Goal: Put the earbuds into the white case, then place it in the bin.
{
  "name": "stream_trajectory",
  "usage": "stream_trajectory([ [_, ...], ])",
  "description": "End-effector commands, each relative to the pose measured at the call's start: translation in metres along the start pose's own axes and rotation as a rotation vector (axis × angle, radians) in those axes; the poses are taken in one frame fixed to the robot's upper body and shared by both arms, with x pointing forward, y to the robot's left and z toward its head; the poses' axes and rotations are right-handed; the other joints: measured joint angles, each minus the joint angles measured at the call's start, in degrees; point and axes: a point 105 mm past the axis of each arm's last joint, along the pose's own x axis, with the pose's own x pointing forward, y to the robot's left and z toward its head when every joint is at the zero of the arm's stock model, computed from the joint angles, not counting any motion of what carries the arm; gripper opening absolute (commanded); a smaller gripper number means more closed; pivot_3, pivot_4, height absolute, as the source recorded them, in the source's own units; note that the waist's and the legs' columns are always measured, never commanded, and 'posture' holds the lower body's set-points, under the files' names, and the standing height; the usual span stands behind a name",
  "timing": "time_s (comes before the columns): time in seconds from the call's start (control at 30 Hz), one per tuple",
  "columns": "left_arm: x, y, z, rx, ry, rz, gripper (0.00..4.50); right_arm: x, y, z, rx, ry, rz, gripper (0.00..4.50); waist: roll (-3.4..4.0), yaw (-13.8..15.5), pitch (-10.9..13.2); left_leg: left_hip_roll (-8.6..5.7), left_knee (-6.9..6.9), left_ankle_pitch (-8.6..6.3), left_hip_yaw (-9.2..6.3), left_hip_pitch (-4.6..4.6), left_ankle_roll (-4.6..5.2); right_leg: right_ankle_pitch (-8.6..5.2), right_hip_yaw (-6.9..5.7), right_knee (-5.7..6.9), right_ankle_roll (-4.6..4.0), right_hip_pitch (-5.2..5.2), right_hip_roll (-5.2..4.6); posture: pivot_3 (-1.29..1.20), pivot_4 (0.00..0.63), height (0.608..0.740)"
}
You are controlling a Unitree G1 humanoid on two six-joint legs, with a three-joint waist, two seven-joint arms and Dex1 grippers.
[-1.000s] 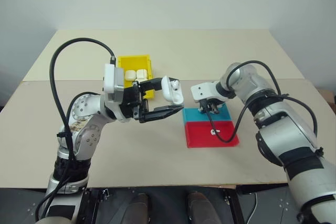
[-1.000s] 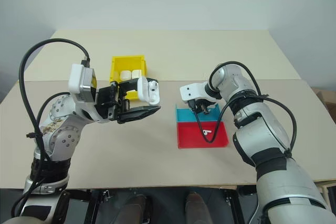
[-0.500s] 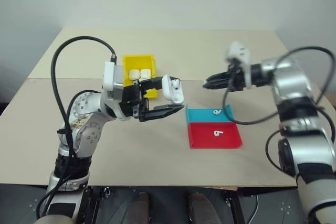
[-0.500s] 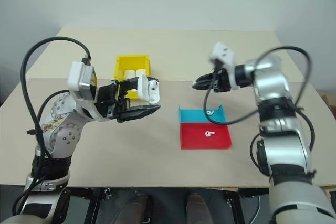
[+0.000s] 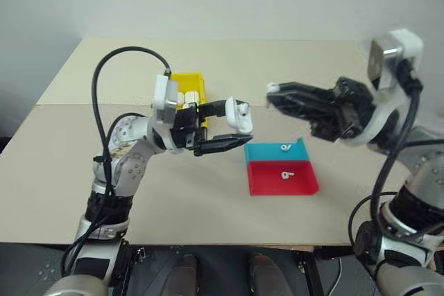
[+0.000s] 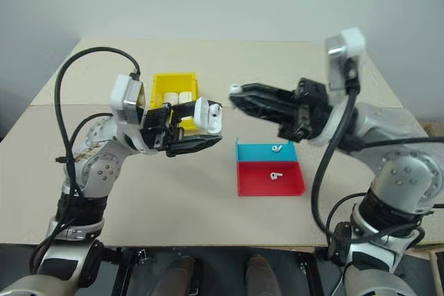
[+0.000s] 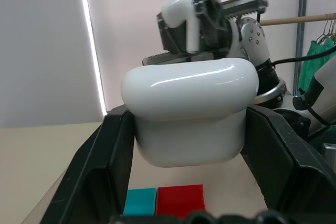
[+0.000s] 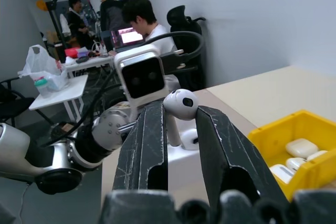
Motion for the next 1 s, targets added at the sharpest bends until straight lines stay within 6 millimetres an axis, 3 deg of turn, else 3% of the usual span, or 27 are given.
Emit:
stream_trajectory([
  [0.03,0.007,0.0,0.005,0.014,0.006,-0.011,2.82,0.008,0.004,0.003,-0.022,-0.021,-0.004,0.6,0.0,0.0,0.0,0.0,0.0,0.0,0.0,-0.01,0.0,0.0,0.0,0.0,0.01,0.0,0.0,0.0,0.15,0.74],
  [0.27,0.006,0.001,0.007,0.017,0.006,0.003,2.82,0.018,0.003,-0.006,-0.011,0.018,0.01,0.6,0.0,0.0,0.0,0.02,0.0,0.0,-0.01,0.0,0.01,0.0,-0.01,-0.03,0.0,-0.01,0.02,0.0,0.15,0.74],
  [0.9,0.004,0.001,0.012,0.047,0.0,0.015,2.82,0.008,-0.002,-0.018,-0.059,0.097,0.004,0.6,0.0,0.0,0.0,0.03,0.0,0.0,0.0,-0.01,0.01,-0.01,-0.01,-0.09,0.01,-0.01,0.04,0.0,0.15,0.74],
  [1.0,0.005,0.002,0.012,0.053,0.002,0.018,2.82,0.009,0.002,-0.019,-0.078,0.106,0.031,1.63,0.0,0.1,0.0,0.02,0.0,0.0,0.0,-0.02,0.01,0.0,-0.01,-0.1,0.01,-0.01,0.03,0.0,0.15,0.74],
])
